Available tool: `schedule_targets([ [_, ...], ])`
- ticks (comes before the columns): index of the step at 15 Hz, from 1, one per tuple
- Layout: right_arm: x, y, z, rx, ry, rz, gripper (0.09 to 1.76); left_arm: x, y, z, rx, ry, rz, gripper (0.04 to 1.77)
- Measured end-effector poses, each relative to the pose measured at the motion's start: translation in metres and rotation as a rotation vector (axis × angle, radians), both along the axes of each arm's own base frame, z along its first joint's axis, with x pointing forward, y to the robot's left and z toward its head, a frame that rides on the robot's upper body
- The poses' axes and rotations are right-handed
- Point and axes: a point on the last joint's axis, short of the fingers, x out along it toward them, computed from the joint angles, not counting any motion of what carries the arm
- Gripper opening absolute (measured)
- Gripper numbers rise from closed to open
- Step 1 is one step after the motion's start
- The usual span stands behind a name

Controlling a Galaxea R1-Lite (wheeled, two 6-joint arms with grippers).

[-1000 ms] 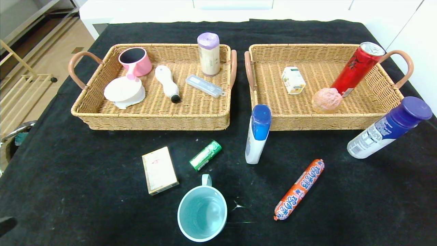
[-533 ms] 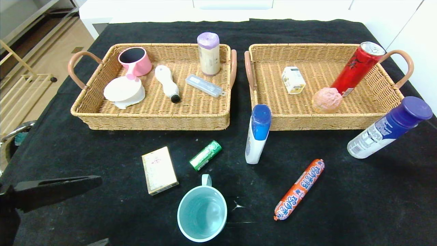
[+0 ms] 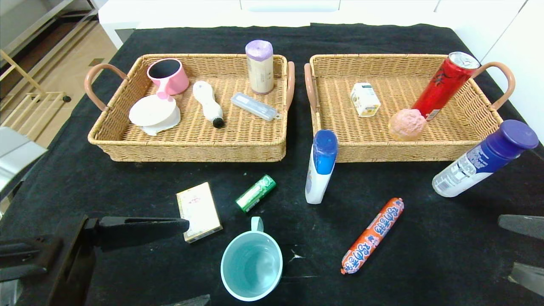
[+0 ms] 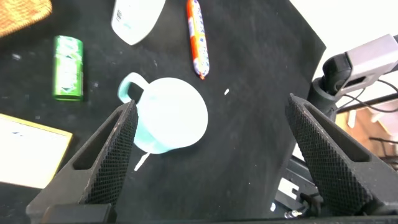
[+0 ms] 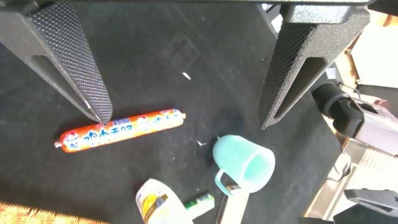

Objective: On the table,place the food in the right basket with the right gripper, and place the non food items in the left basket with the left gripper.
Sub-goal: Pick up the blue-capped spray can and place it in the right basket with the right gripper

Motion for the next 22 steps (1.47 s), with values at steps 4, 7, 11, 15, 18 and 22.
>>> schedule_targets([
  [4, 0.005, 0.002, -0.001, -0.004, 0.018, 0.002, 1.71, 0.006, -0.005, -0.003, 0.014, 0.018, -0.006, 1.72],
  [7, 0.006, 0.002, 0.0, -0.005, 0.019, -0.009, 1.71, 0.005, -0.005, -0.003, 0.013, 0.018, 0.001, 1.72],
  [11, 0.0, -0.003, -0.002, -0.049, 0.066, -0.142, 1.71, 0.004, -0.003, -0.002, 0.017, 0.005, 0.036, 1.72],
  [15, -0.002, -0.012, 0.008, -0.11, 0.059, -0.466, 1.71, 0.0, 0.0, 0.001, 0.007, -0.013, 0.041, 1.72],
  [18, 0.0, -0.014, 0.01, -0.169, 0.018, -0.606, 1.71, -0.002, 0.002, 0.002, 0.002, -0.023, 0.041, 1.72],
  [22, 0.02, -0.01, 0.007, -0.165, -0.028, -0.707, 1.71, -0.005, 0.004, 0.003, -0.004, -0.033, 0.043, 1.72],
])
